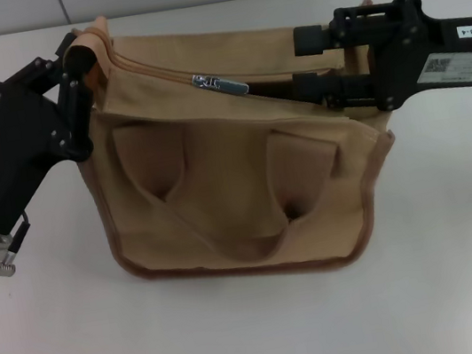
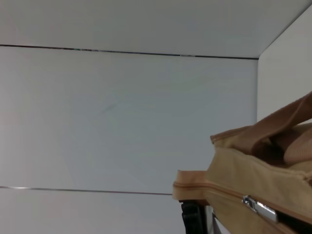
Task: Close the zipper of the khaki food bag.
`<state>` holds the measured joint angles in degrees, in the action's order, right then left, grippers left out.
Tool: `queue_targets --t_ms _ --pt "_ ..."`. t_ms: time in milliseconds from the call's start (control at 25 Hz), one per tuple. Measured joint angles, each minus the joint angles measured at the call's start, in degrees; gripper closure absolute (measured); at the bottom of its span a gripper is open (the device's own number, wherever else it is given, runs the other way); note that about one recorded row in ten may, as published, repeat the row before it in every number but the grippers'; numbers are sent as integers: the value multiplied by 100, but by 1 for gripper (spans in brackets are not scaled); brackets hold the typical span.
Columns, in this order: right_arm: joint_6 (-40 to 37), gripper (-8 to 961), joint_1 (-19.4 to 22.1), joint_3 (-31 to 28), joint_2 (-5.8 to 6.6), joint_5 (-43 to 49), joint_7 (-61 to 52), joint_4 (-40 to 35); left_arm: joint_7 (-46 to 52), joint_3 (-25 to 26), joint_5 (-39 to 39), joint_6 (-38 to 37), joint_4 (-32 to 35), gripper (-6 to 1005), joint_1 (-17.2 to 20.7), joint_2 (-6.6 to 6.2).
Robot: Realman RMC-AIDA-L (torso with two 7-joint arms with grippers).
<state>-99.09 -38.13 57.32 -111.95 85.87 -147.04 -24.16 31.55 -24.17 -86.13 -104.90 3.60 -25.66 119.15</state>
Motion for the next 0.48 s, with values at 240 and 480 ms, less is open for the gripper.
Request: queue_targets --t_ms 240,480 --pt "196 390 -28 -28 16 154 5 -1 0 0 0 7 1 979 -18 3" --pt "288 390 -91 -10 16 194 10 -11 0 0 0 4 0 979 -19 3"
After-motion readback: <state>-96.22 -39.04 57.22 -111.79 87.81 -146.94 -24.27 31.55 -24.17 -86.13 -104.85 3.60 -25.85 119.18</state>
